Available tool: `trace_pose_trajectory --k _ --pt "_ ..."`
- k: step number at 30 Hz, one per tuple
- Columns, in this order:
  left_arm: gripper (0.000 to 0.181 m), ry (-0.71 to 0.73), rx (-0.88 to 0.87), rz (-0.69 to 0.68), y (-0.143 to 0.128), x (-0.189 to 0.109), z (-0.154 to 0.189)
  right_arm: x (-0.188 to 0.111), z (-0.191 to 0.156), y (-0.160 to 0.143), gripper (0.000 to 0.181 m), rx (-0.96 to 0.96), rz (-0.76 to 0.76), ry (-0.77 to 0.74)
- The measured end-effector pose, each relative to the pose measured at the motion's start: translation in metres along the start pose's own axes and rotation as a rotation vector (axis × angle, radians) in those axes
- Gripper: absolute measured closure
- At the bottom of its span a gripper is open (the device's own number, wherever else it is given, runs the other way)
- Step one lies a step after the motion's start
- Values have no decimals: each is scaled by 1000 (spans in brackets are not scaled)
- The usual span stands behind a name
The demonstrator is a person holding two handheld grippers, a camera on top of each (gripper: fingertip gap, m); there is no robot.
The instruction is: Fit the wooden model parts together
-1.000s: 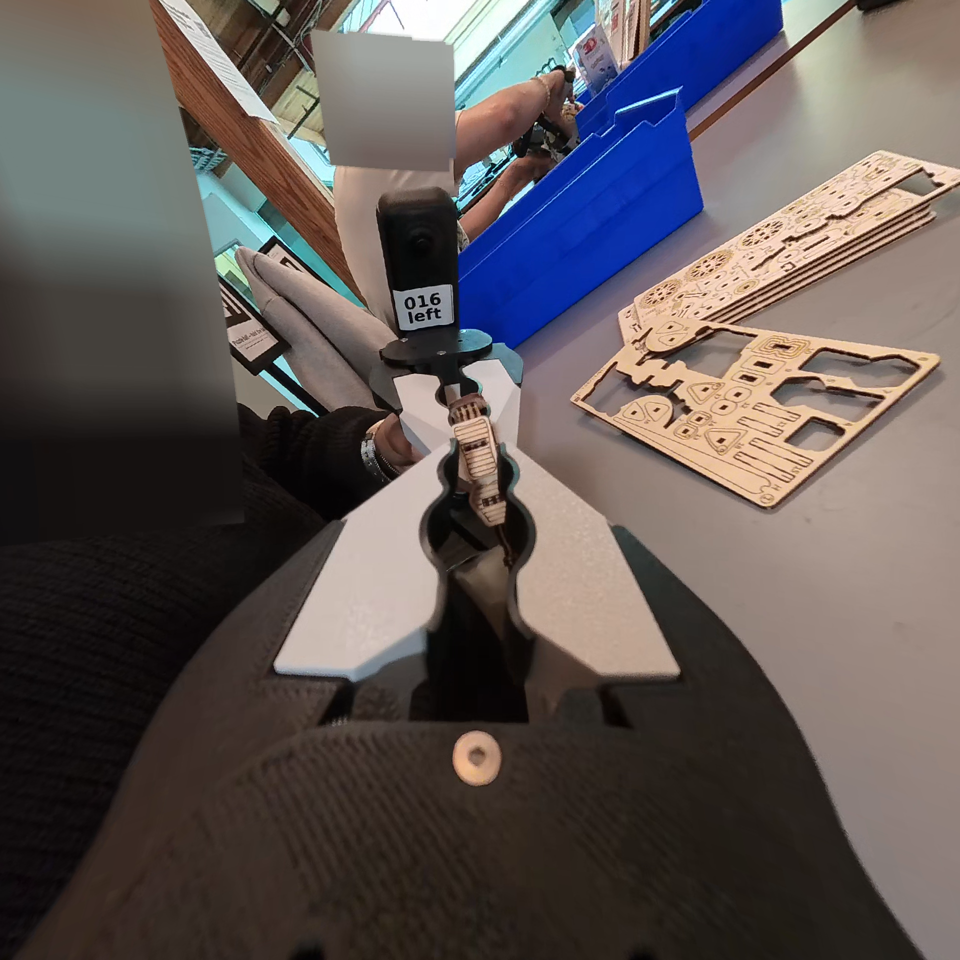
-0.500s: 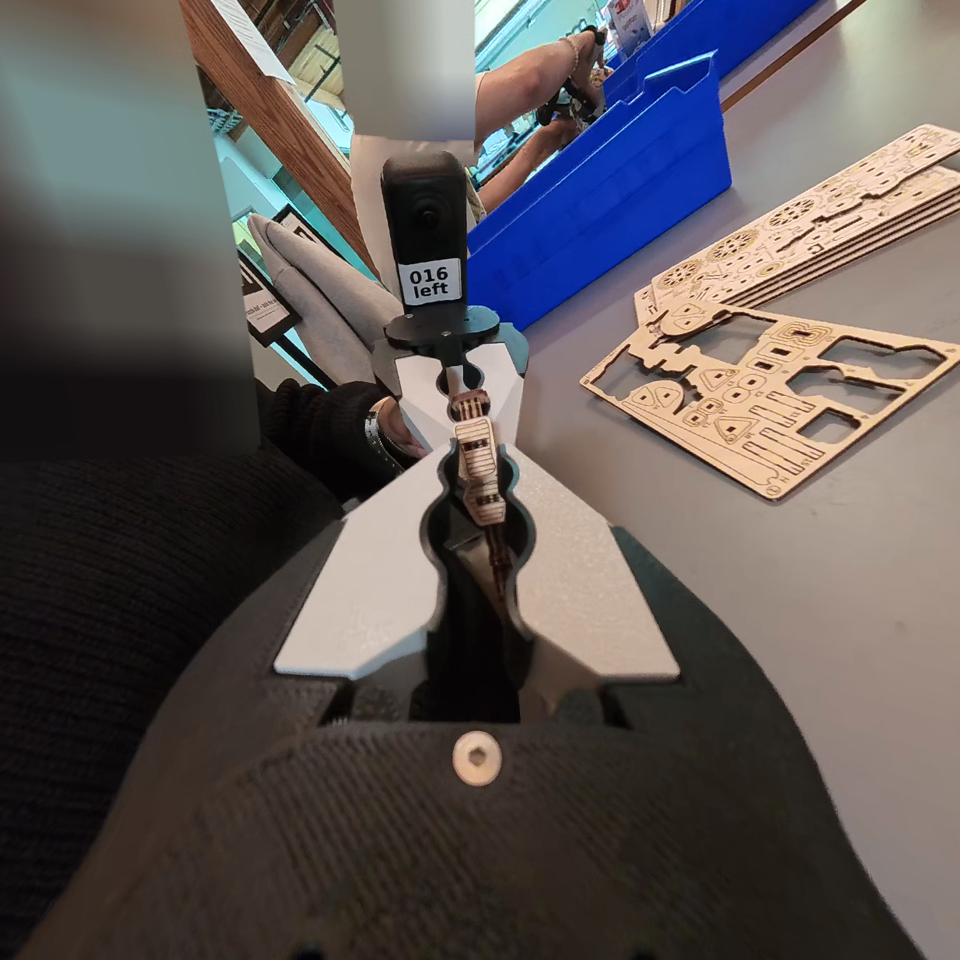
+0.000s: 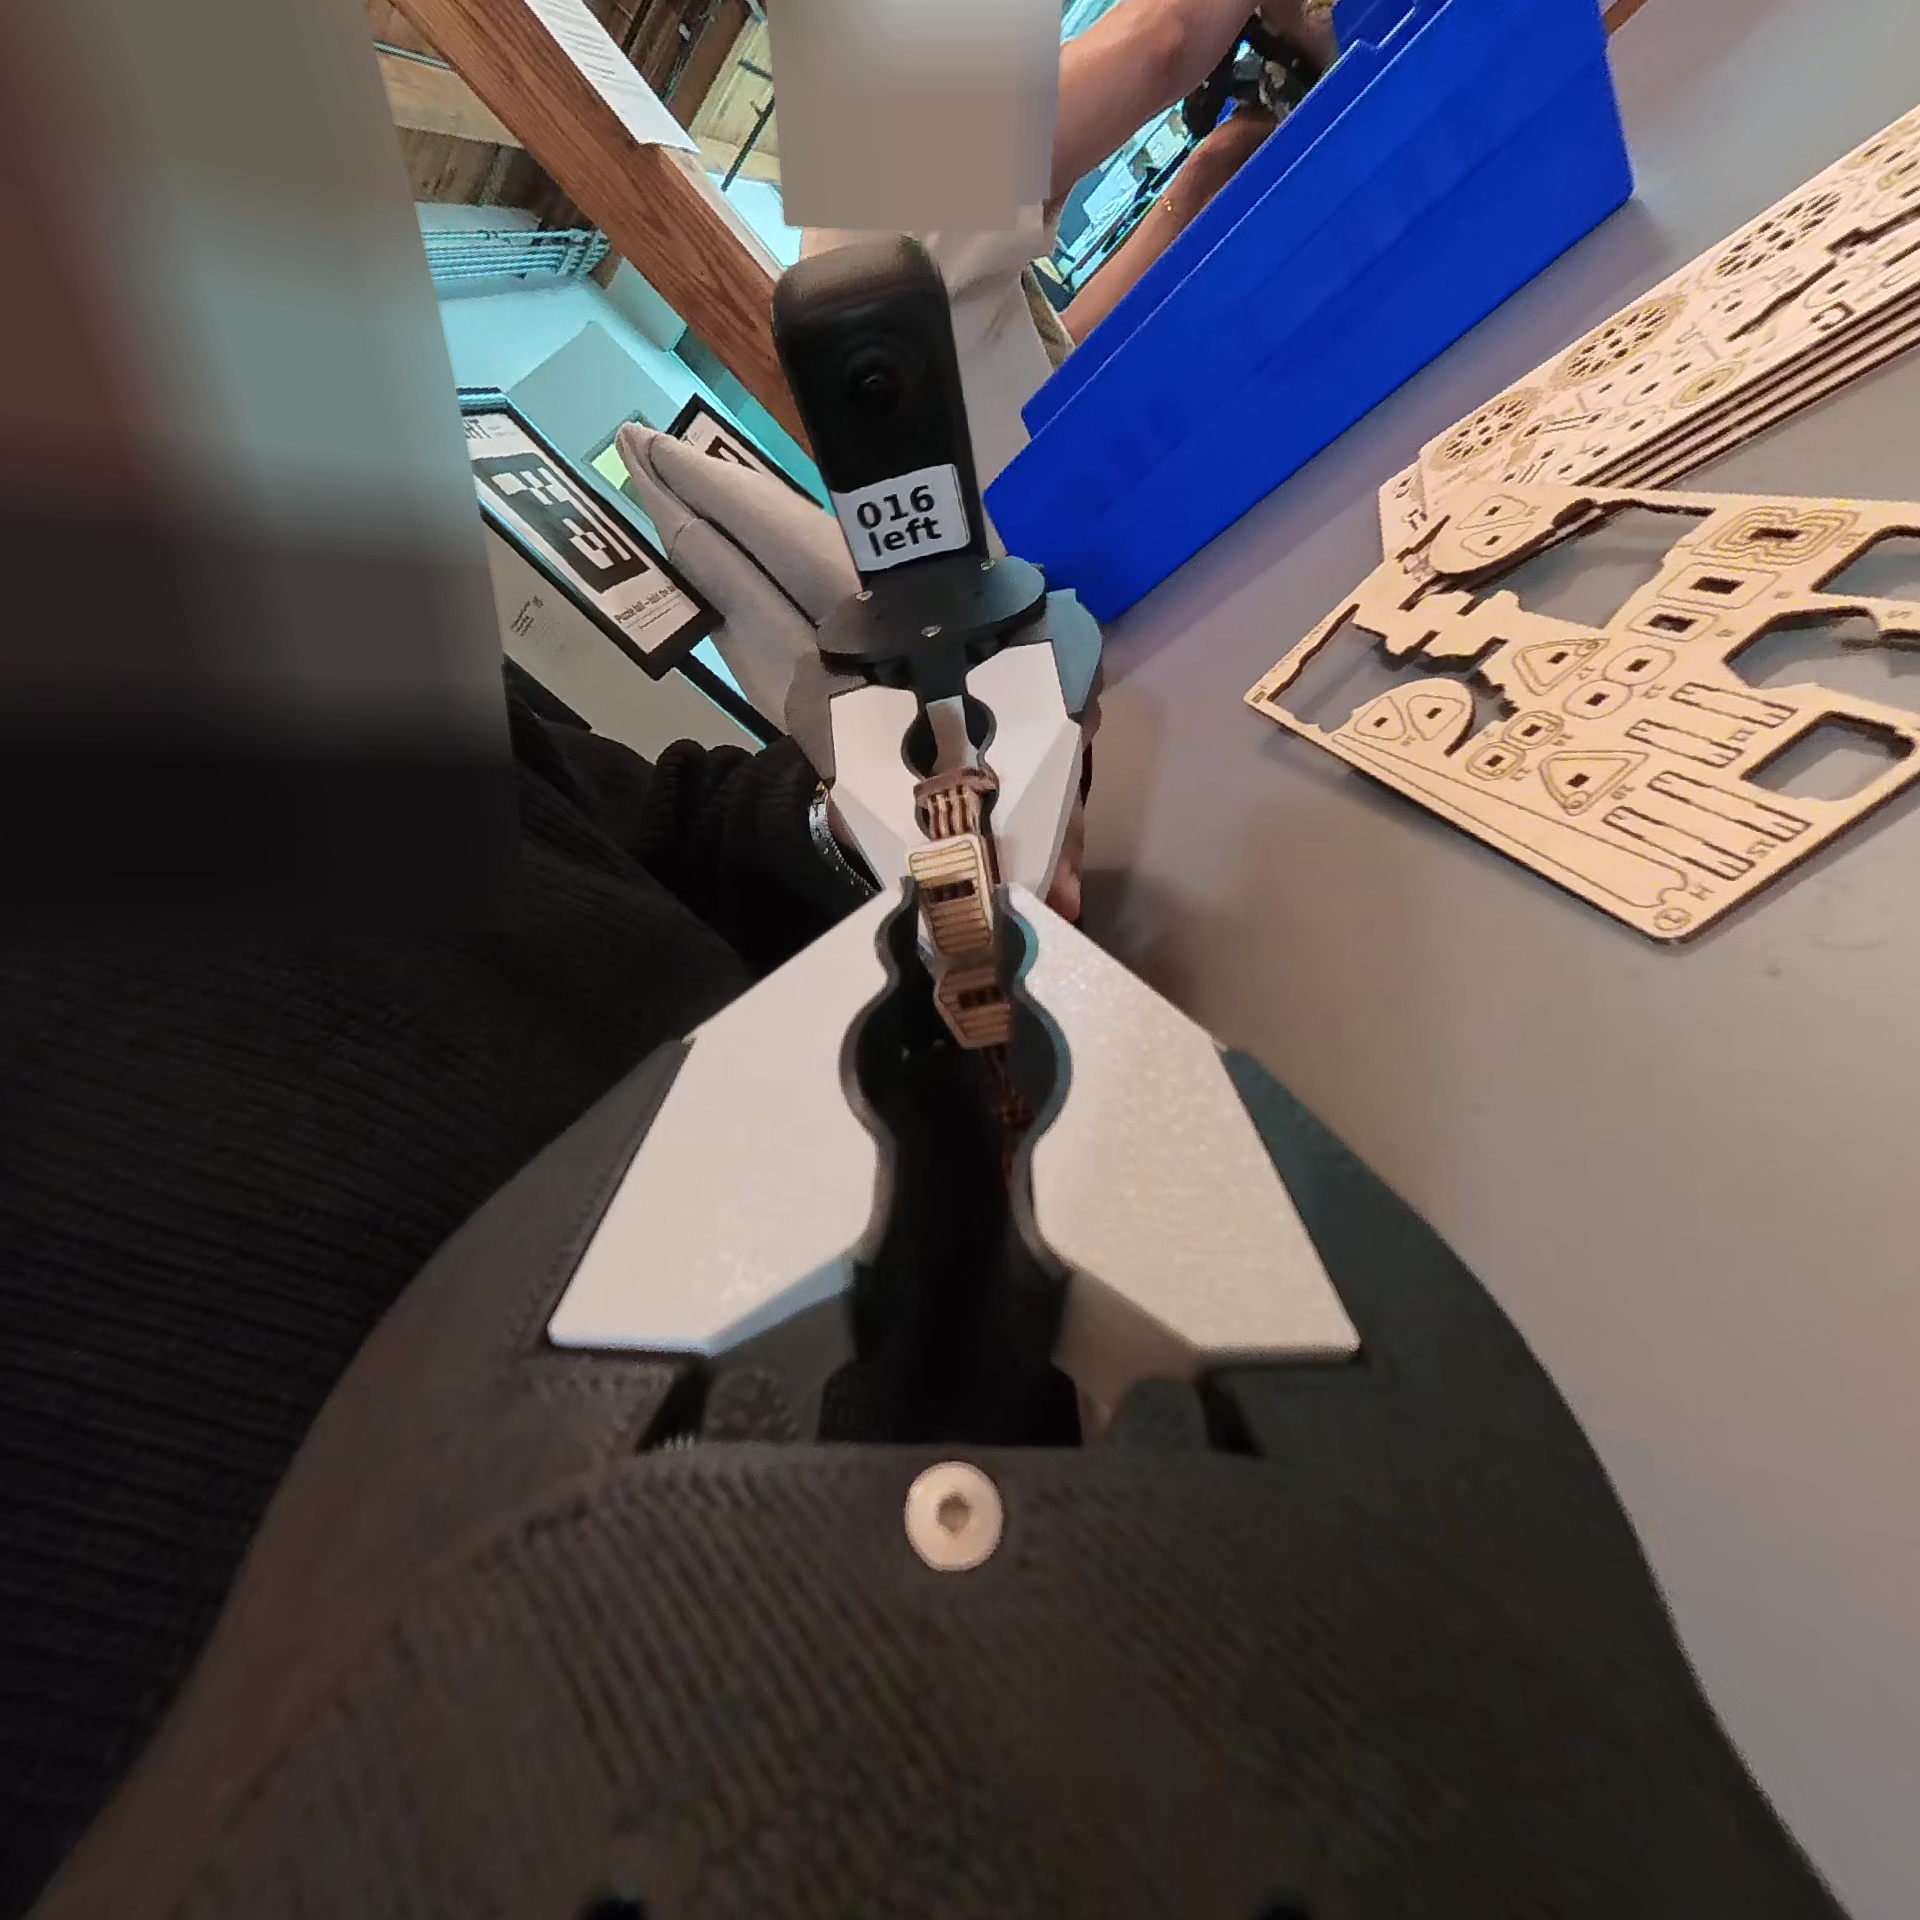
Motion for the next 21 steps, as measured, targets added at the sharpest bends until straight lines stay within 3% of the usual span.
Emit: trace_pose_trajectory --k 21 --pt "175 62 29 -58 -9 3 -8 -1 7 -6 168 -104 -80 -97"
Point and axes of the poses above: each gripper's, where its closed fingertips meet, x out along the fingers, y out of its top, z = x × y across the jaws, the point moved 2 cm from there along -x, back along the fingers, and after that the axes turned 10 degrees about y, right-handed, at the moved point
